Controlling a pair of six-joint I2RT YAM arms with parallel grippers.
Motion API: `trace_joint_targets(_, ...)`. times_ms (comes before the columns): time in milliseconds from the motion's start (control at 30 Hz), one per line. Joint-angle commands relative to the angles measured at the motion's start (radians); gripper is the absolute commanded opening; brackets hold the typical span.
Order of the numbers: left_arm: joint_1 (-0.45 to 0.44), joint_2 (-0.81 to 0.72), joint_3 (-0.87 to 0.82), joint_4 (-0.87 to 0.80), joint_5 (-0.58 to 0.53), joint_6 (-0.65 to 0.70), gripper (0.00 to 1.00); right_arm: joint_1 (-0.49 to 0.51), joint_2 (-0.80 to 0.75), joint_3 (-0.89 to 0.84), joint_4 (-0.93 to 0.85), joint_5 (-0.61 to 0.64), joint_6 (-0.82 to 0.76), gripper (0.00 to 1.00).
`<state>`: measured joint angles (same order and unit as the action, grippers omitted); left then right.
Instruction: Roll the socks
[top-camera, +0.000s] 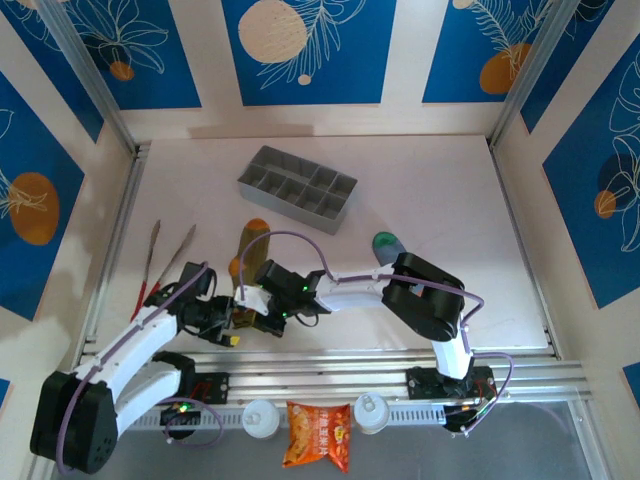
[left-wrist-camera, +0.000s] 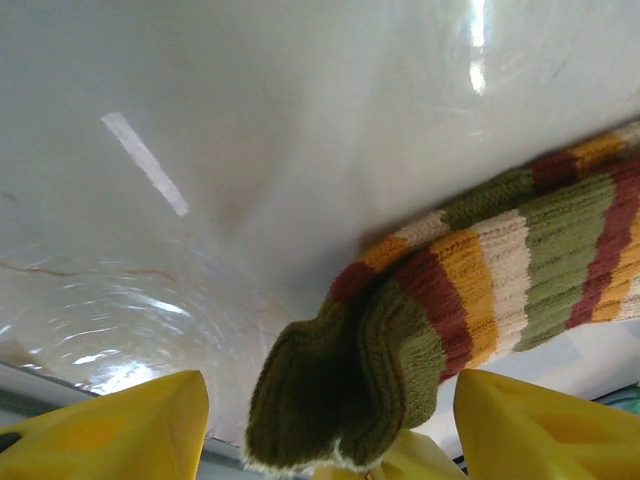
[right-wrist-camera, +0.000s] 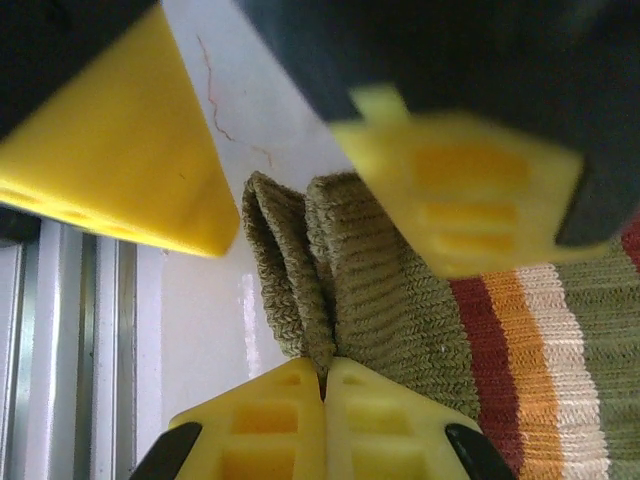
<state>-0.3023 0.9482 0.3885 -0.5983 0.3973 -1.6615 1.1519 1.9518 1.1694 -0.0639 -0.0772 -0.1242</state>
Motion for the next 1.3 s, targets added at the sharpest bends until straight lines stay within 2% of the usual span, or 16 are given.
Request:
trace_joint_targets(0,-0.02,0.021,0.009,0.016,0.024,-0.103,0.63,0.009,0.017,0.027,0.018,-0.03,0.007,0.0)
trace_joint_targets(300,-0.026,0.055,-0.013,-0.017,-0.014,-0.078,0.46,0.017,0.012,0.017,0.02,-0.02,-0.02,0.0)
trace_joint_targets(467,-0.026,0.093,-0.008,-0.036,-0.039,-0.045,0.31,0.029,0.006,0.0,0.033,0.002,-0.046,0.0)
trace_joint_targets(533,-0.026,0.101,-0.008,-0.048,-0.049,-0.036,0.24,0.033,0.0,-0.013,0.047,0.015,-0.055,0.03)
trace_joint_targets(667,-0.026,0.111,-0.02,-0.056,-0.065,-0.032,0.13,0.048,-0.026,-0.057,0.092,0.06,-0.112,0.18)
trace_joint_targets(800,-0.025,0.133,-0.031,-0.04,-0.069,-0.042,0.04,0.065,-0.077,-0.157,0.192,0.113,-0.193,0.47)
trace_joint_targets(867,-0.025,0.148,-0.023,-0.043,-0.071,-0.041,0.01,0.07,-0.099,-0.19,0.215,0.128,-0.219,0.55)
trace_joint_targets(1000,-0.024,0.168,-0.014,-0.046,-0.069,-0.041,0.0,0.081,-0.114,-0.216,0.245,0.156,-0.245,0.62)
trace_joint_targets(1267,-0.024,0.184,-0.008,-0.047,-0.066,-0.036,0.0,0.096,-0.061,-0.146,0.249,0.229,-0.236,0.6)
